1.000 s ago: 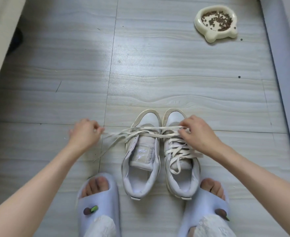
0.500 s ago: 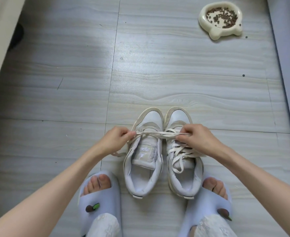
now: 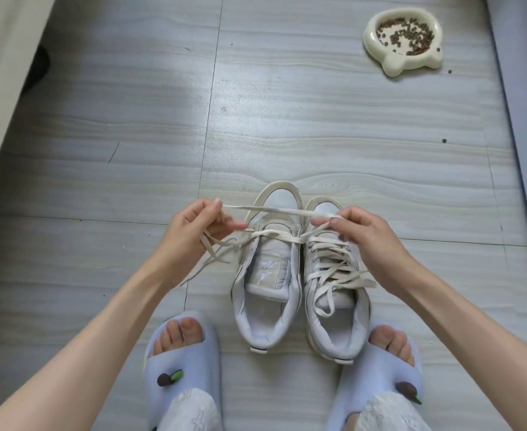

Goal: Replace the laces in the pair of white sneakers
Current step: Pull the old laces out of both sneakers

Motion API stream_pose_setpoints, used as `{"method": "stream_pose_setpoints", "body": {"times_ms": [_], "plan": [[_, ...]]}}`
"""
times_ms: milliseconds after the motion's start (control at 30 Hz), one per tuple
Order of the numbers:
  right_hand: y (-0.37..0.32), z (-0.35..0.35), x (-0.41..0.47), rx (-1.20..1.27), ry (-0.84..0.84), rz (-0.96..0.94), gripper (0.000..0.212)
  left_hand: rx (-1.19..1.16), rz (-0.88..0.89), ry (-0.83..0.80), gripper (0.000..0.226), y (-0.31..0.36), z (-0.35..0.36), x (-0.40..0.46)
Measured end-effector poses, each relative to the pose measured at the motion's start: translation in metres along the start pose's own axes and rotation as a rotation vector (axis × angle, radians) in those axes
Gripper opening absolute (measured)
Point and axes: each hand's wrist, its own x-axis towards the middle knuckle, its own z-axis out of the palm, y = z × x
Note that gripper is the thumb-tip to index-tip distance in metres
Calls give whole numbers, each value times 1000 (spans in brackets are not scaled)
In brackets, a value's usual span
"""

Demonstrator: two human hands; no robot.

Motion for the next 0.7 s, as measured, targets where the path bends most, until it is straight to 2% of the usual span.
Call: {"method": "stream_pose_setpoints", "body": {"times_ms": [100, 167, 233, 300, 400, 500, 567, 633, 700], "plan": [[3, -2, 3, 141, -53, 33, 24, 105, 53, 24, 28, 0, -2, 4], [4, -6, 5, 110, 9, 22, 26, 402, 102, 62, 32, 1, -11, 6], [3, -14, 10, -217, 150, -67, 28, 899, 246, 106, 32, 2, -21, 7], [5, -18, 13, -616, 243, -178, 29, 1166, 314, 127, 31, 5, -29, 5], [12, -16, 13, -866, 154, -249, 26, 1261, 194, 113, 38, 3, -33, 3], [17, -7, 12, -1058, 39, -202, 31, 1408, 58, -14, 29, -7, -28, 2], [17, -3, 11, -1120, -17, -224, 29, 1521, -12, -153, 26, -11, -22, 5], [16, 1, 11, -1122, -78, -284, 25, 1525, -44, -257, 20, -11, -13, 7], [15, 8, 14, -1195, -136, -330, 33, 1506, -35, -283, 17, -11, -4, 9]]}}
